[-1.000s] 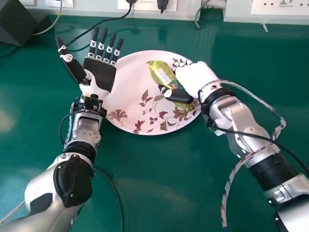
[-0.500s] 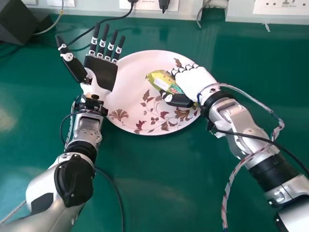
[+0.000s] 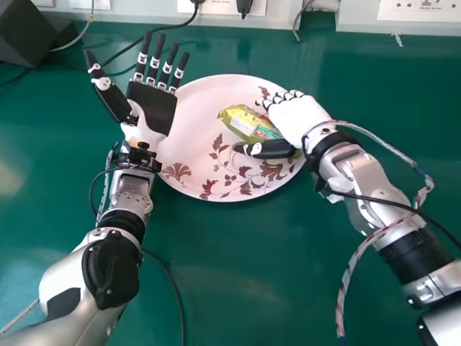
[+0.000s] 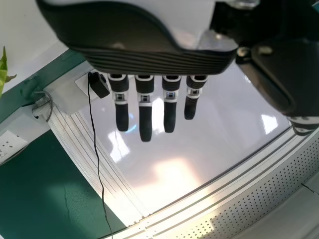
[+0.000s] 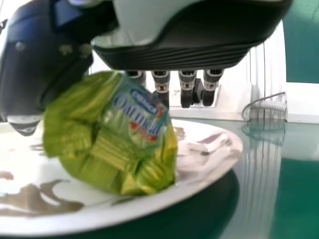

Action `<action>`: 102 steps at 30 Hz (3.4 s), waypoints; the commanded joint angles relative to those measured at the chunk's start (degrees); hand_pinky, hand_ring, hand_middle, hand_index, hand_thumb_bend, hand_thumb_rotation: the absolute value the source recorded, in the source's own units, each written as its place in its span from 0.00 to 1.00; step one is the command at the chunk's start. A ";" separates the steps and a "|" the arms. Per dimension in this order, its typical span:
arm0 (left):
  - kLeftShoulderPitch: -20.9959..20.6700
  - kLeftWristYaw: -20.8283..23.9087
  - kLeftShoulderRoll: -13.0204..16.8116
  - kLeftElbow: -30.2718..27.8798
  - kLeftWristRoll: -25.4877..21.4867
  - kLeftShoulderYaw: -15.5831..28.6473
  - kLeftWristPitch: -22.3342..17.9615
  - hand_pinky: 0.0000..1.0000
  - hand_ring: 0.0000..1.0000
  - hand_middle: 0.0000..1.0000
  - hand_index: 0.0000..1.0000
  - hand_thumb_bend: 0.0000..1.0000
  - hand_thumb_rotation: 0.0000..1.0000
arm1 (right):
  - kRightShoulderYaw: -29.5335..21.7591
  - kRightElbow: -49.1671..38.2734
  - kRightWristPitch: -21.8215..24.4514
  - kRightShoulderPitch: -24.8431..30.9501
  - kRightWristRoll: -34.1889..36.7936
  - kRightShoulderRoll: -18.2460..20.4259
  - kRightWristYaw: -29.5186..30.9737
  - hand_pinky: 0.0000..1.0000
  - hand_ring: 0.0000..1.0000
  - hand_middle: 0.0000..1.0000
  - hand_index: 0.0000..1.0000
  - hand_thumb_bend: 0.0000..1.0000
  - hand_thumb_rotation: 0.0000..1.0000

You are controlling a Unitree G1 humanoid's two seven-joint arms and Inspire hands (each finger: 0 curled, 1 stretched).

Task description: Pick up biscuit and place it in the plate

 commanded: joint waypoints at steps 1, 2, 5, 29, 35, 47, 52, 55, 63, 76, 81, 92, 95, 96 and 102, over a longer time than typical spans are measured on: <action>1.90 0.23 -0.64 0.64 0.39 -0.39 -0.12 0.81 0.79 0.89 0.97 1.00 0.54 | -0.48 -1.03 -0.09 -0.33 0.46 -0.37 0.42 1.00 1.00 1.00 1.00 1.00 1.00; 1.91 0.17 -0.59 0.66 0.44 -0.43 -0.14 0.82 0.79 0.89 0.98 1.00 0.54 | -0.56 -1.08 -0.15 -0.42 0.60 -0.41 0.53 1.00 1.00 1.00 1.00 1.00 1.00; 1.91 0.62 -0.67 0.64 0.42 -0.51 -0.33 0.83 0.79 0.90 0.98 1.00 0.55 | -0.87 -1.38 -0.14 -0.61 0.98 -0.39 0.81 1.00 1.00 1.00 1.00 1.00 1.00; 1.99 1.05 -0.67 0.69 0.67 -0.95 -0.86 0.86 0.79 0.91 1.00 1.00 0.61 | -4.41 -9.05 1.72 0.91 2.65 -0.43 0.78 1.00 1.00 1.00 1.00 1.00 1.00; 2.03 1.73 -0.54 0.72 0.85 -1.04 -0.85 0.86 0.80 0.90 1.00 1.00 0.60 | -6.04 -10.56 1.94 1.73 3.81 0.11 -0.35 1.00 1.00 1.00 1.00 1.00 1.00; 1.95 1.91 -0.75 0.73 0.55 -0.83 -0.67 0.84 0.77 0.88 0.99 1.00 0.62 | -8.47 -11.49 0.28 2.97 5.63 -0.26 -5.94 1.00 1.00 1.00 1.00 1.00 1.00; 1.95 1.93 -0.66 0.81 0.53 -0.80 -0.17 0.83 0.77 0.89 1.00 1.00 0.66 | -9.29 -11.83 -0.82 3.50 6.30 -0.29 -7.96 1.00 1.00 1.00 1.00 0.99 1.00; 1.93 1.97 -0.72 0.78 0.48 -0.72 -0.42 0.83 0.78 0.90 1.00 1.00 0.68 | -9.81 -11.99 -1.41 3.79 6.52 -0.38 -9.03 1.00 1.00 1.00 1.00 0.99 1.00; 1.86 2.51 -0.63 0.82 0.34 -0.52 -0.04 0.83 0.77 0.89 1.00 1.00 0.68 | -10.82 -13.08 -2.16 4.77 7.27 -0.15 -10.71 1.00 1.00 1.00 1.00 0.98 1.00; 1.97 2.70 -0.87 0.74 0.69 -0.85 -0.02 0.80 0.76 0.88 0.99 1.00 0.71 | -14.20 -16.51 -3.69 7.61 10.49 -0.31 -11.93 1.00 1.00 1.00 1.00 0.97 1.00; 1.97 1.70 -0.72 0.81 -0.04 -0.35 1.54 0.77 0.77 0.88 0.99 0.98 0.72 | -15.92 -17.14 -5.74 8.96 12.52 -0.58 -13.37 1.00 1.00 1.00 1.00 0.98 1.00; 2.18 2.21 -0.73 0.83 0.50 -1.00 2.72 0.78 0.80 0.87 1.00 0.93 0.71 | -19.96 -17.65 -13.09 12.17 18.64 -1.45 -15.67 1.00 1.00 1.00 1.00 1.00 1.00; 2.17 3.04 -0.89 0.89 0.70 -1.16 3.03 0.81 0.81 0.87 1.00 0.93 0.69 | -21.44 -17.71 -14.45 13.21 21.80 -1.60 -14.87 1.00 1.00 1.00 1.00 1.00 1.00; 2.21 3.38 -0.89 0.89 0.86 -1.27 2.92 0.83 0.83 0.87 1.00 0.92 0.70 | -21.87 -17.87 -14.87 13.52 22.49 -1.78 -14.63 1.00 1.00 1.00 1.00 1.00 1.00; 2.82 1.86 -0.25 1.02 0.69 -0.98 3.66 0.77 0.80 0.88 1.00 0.89 0.65 | -24.88 -19.18 -16.48 15.04 29.66 -1.27 -12.80 0.90 1.00 1.00 1.00 0.98 0.99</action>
